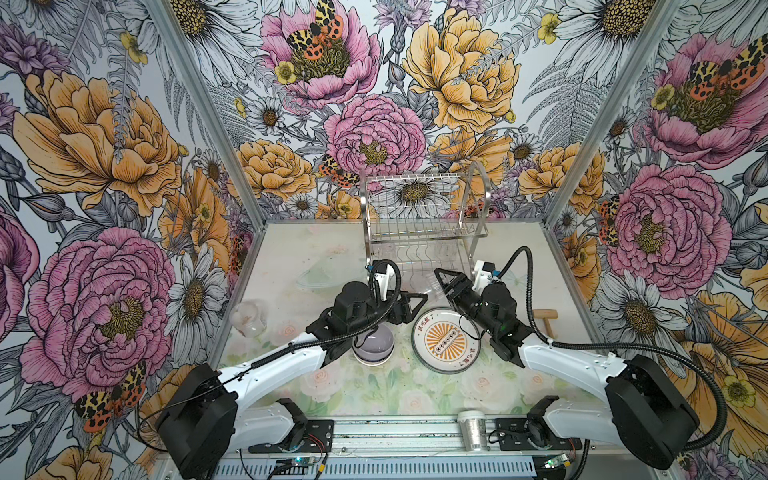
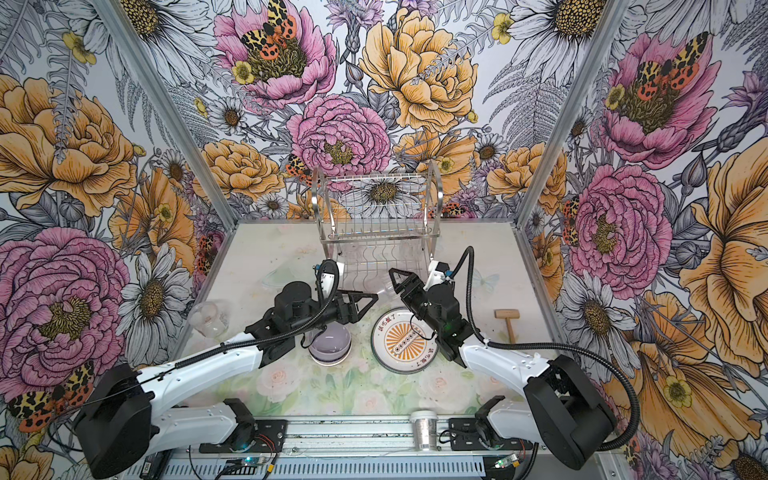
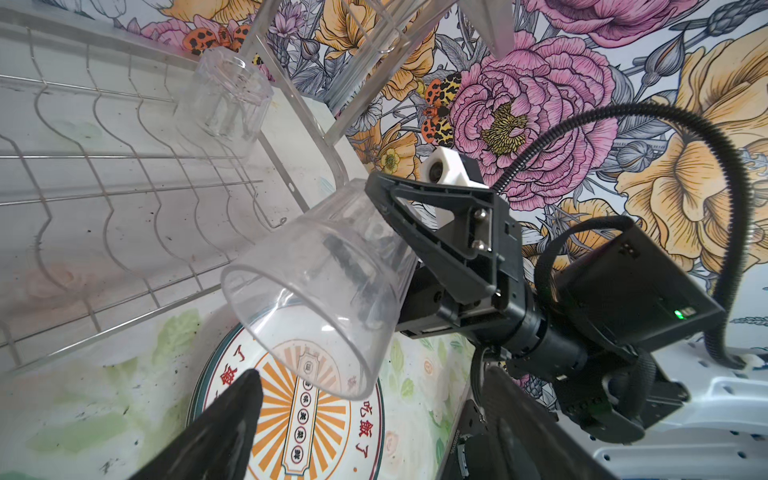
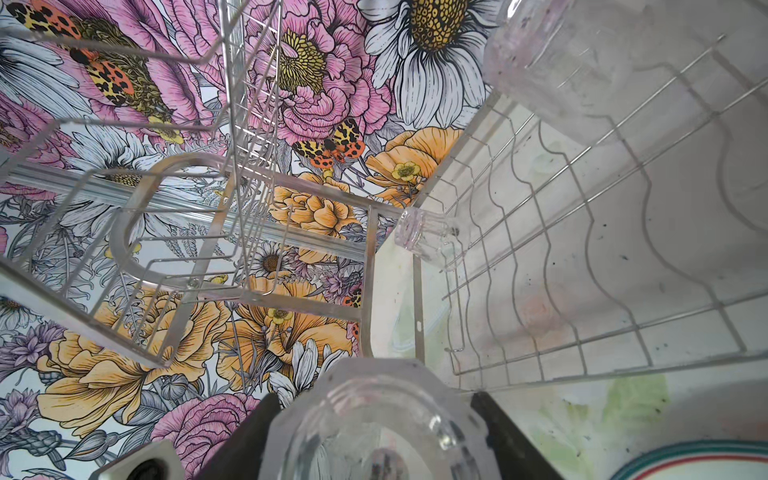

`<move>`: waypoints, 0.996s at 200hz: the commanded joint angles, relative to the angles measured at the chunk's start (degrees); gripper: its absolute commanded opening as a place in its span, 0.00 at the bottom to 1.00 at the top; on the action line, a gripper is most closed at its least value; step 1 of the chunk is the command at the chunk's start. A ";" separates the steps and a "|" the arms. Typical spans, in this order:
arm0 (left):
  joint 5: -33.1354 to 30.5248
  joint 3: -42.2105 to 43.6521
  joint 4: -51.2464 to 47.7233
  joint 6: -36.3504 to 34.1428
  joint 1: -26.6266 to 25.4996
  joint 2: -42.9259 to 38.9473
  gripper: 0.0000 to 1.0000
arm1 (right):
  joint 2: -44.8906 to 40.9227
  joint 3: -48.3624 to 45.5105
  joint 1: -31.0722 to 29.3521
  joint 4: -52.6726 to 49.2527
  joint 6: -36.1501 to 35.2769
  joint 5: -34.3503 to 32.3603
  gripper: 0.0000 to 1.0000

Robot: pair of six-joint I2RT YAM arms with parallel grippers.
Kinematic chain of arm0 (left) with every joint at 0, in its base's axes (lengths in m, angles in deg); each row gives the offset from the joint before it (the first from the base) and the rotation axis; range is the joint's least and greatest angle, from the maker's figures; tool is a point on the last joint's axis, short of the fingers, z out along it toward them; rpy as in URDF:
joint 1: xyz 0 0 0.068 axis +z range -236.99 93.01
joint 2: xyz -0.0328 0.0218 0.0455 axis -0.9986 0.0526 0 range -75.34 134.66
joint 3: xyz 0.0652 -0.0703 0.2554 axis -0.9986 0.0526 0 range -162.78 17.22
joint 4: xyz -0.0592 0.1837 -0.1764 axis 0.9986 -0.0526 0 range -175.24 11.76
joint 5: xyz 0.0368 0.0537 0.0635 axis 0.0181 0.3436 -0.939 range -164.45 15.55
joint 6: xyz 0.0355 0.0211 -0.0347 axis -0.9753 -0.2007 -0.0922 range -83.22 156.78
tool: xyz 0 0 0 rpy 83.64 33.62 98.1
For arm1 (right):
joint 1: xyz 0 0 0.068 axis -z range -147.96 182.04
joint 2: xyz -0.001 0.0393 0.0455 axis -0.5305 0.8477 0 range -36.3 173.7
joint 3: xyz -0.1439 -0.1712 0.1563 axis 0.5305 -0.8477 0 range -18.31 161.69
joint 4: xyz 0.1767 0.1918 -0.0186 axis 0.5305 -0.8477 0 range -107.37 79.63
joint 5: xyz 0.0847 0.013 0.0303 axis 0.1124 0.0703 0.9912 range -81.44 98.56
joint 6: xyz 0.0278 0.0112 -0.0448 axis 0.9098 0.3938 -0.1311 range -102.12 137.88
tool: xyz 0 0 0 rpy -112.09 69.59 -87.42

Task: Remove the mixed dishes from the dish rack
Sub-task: 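Carry the clear cup toward the left gripper while the left gripper approaches it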

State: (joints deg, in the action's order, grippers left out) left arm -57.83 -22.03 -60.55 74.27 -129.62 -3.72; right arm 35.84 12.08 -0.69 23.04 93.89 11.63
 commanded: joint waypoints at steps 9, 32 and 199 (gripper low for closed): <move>3.09 -4.02 6.06 1.57 -0.57 4.31 0.81 | -0.04 0.43 -0.49 6.01 2.31 0.68 0.00; 3.81 -5.27 7.45 2.10 -1.18 6.61 0.76 | 0.02 -0.33 -0.49 7.15 3.26 0.80 0.00; 3.42 -6.19 7.80 3.09 -2.10 8.85 0.09 | 1.14 -2.13 -0.33 9.11 6.02 0.55 0.00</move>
State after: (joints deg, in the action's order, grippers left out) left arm -53.79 -26.95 -52.36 78.32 -131.63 4.76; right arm 36.19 9.96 -0.67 30.69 102.06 12.26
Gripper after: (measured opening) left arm 0.125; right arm 0.694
